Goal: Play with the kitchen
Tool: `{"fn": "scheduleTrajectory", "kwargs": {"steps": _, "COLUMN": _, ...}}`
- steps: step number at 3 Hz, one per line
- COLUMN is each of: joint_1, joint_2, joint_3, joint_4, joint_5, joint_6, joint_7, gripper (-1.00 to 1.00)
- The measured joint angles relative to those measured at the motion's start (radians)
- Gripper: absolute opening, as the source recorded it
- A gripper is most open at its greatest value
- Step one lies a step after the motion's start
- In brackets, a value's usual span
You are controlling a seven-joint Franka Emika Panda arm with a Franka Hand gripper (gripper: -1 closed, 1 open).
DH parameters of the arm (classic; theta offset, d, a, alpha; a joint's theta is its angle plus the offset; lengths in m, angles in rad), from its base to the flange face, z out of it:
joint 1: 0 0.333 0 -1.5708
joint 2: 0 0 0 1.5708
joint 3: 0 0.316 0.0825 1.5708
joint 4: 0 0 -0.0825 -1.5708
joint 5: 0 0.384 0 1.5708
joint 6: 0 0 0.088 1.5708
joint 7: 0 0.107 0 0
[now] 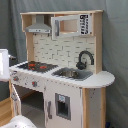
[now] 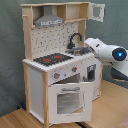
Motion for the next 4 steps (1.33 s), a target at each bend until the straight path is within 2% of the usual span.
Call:
{"fn": "scheduleTrajectory", "kwargs": {"steps": 2, "joint_1": 0.039, "joint_2": 0.047, "joint_3": -0.018, "joint_4": -0.006, "joint_5": 0.123, "joint_6": -0.043, "joint_7": -0.217, "gripper": 1.00}}
{"fn": "scheduleTrajectory", "kwargs": {"steps": 3, "joint_1": 0.060, "joint_2": 0.061, "joint_3": -0.021, "joint_4": -0.010, "joint_5": 0.177, "joint_6": -0.081, "joint_7": -0.290, "gripper": 1.00}}
{"fn": "scheduleTrajectory", "kwargs": {"steps": 4, "joint_1": 0.094, "joint_2": 0.070, "joint_3": -0.036, "joint_4": -0.035, "joint_5": 0.244, "joint_6": -0.138, "joint_7": -0.375, "gripper": 1.00}}
